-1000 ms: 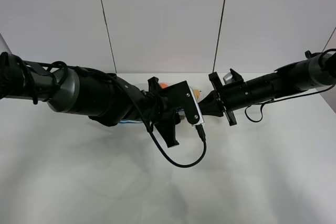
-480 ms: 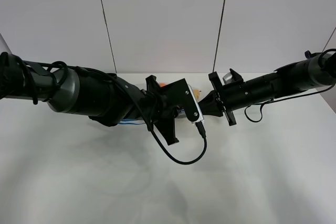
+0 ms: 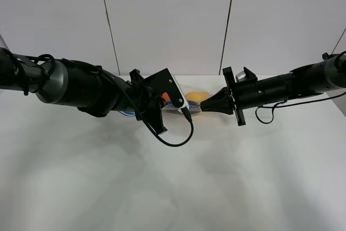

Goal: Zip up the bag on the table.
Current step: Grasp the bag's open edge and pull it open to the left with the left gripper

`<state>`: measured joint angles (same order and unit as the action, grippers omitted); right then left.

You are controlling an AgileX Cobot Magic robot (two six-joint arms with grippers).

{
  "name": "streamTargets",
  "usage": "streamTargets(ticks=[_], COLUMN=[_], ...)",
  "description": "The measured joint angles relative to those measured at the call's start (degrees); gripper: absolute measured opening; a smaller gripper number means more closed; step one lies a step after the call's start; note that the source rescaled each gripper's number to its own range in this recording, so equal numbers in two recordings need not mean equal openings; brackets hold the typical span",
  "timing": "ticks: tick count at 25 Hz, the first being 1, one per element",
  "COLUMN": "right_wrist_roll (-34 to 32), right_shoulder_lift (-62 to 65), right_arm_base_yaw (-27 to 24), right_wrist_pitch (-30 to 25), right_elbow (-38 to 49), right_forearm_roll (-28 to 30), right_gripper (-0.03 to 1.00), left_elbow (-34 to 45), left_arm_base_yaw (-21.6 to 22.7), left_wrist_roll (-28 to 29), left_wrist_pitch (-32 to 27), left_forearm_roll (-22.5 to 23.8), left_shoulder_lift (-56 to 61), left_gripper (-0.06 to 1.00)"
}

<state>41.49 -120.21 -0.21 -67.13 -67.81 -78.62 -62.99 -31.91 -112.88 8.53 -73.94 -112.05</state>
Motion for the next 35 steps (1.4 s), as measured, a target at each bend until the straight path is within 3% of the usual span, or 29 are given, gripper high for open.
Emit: streamTargets(ticks=[8, 17, 35], right_wrist_roll=[0.04, 0.04, 0.04], right_shoulder_lift=[0.00, 0.00, 0.00], right_arm_base_yaw=[-0.47, -0.47, -0.47], right_wrist_pitch=[-0.95, -1.19, -1.30], right_elbow=[0.00, -0.06, -0.06], right_forearm_roll=[-0.60, -0.95, -0.53], right_gripper=[0.00, 0.00, 0.00], left_elbow=[0.00, 0.00, 0.00], left_arm_base_yaw=[7.61, 14.77, 19.81], left_wrist_roll=[-0.85, -0.91, -1.02], left_wrist_pitch=[-1.67, -2.53, -7.66], left_forearm_roll=[0.21, 4.56, 6.41], left_shoulder_lift=[0.00, 0.00, 0.00], left_gripper=[0.00, 0.00, 0.00])
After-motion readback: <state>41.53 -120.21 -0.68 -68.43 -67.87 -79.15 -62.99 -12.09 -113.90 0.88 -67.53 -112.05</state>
